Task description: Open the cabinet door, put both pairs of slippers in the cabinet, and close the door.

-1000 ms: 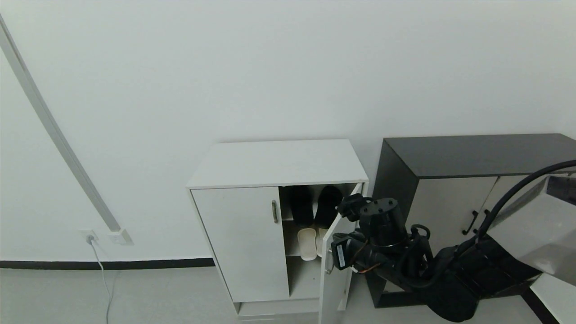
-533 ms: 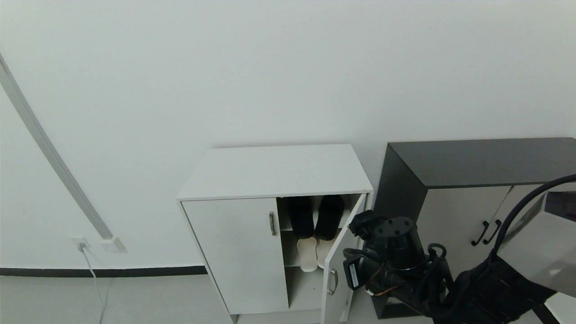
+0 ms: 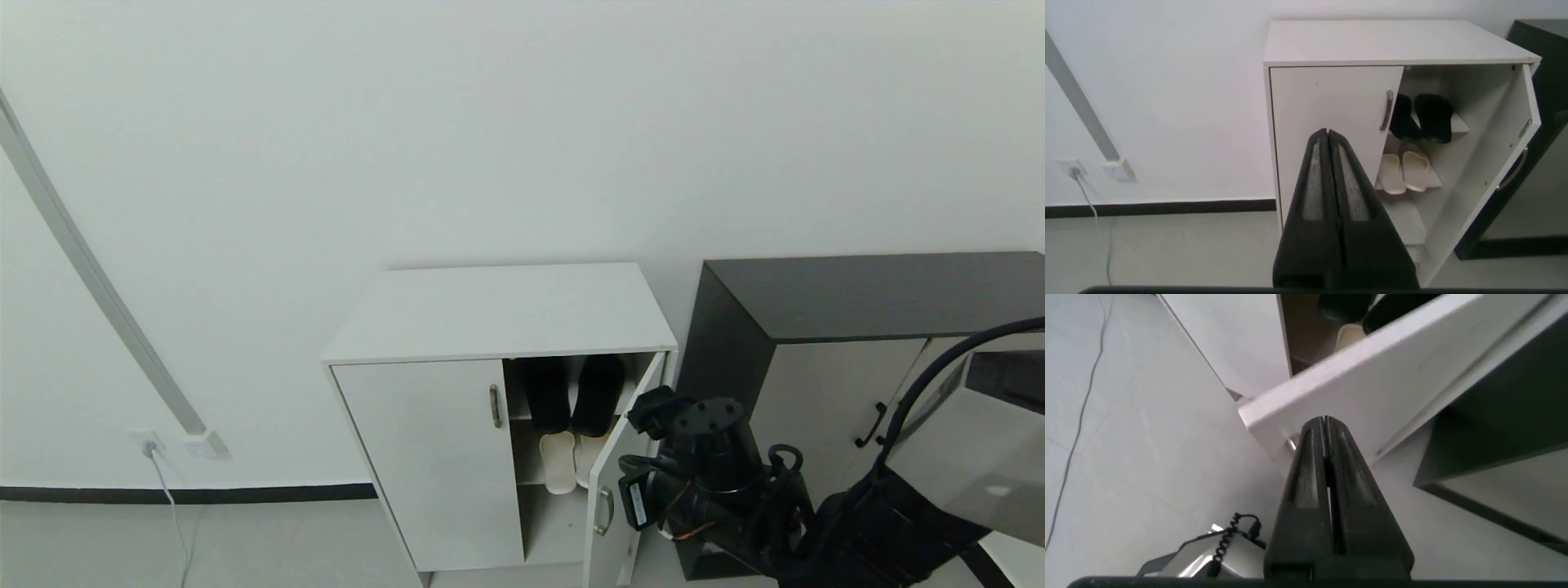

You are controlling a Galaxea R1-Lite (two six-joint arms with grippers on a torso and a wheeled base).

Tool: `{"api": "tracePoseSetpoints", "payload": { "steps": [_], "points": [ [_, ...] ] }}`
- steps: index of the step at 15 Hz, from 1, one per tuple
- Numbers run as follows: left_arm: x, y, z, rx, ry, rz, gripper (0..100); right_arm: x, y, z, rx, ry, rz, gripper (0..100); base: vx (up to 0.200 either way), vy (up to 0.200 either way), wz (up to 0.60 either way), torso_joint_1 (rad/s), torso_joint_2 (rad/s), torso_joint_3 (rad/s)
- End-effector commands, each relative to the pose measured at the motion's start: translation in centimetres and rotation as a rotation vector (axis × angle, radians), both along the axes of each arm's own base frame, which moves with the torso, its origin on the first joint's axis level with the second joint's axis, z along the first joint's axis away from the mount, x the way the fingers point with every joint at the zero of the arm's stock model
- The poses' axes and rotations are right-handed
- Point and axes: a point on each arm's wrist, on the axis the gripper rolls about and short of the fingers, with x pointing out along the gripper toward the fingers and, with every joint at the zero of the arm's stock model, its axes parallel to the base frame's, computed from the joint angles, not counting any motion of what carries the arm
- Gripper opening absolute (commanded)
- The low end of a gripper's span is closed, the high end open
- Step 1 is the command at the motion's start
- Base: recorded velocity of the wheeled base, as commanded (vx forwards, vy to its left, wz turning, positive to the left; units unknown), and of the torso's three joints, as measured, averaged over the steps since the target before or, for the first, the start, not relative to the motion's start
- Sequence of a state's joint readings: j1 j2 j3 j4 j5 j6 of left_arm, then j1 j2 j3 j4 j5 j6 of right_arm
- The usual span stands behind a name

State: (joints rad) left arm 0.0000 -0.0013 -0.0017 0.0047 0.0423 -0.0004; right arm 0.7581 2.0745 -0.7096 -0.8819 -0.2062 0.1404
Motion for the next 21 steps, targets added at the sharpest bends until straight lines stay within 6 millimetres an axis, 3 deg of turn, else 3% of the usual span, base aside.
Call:
{"api": "tracePoseSetpoints", "payload": {
  "steps": [1, 14, 21],
  "points": [
    [0.0, 0.0, 0.0, -0.001, 0.001, 0.001, 0, 0.6, 0.6, -0.5, -0.002, 0.003, 0.001, 0, 0.0, 0.0, 0.0, 0.0, 0.0, 0.0],
    [0.0, 0.0, 0.0, -0.001, 0.001, 0.001, 0, 5.5, 2.7, -3.9, 0.006, -0.005, -0.046, 0, 0.0, 0.0, 0.0, 0.0, 0.0, 0.0],
    [0.0, 0.0, 0.0, -0.001, 0.001, 0.001, 0, 8.4, 3.4, -4.2, 0.037, -0.042, -0.075, 0, 0.0, 0.0, 0.0, 0.0, 0.0, 0.0]
  ]
}}
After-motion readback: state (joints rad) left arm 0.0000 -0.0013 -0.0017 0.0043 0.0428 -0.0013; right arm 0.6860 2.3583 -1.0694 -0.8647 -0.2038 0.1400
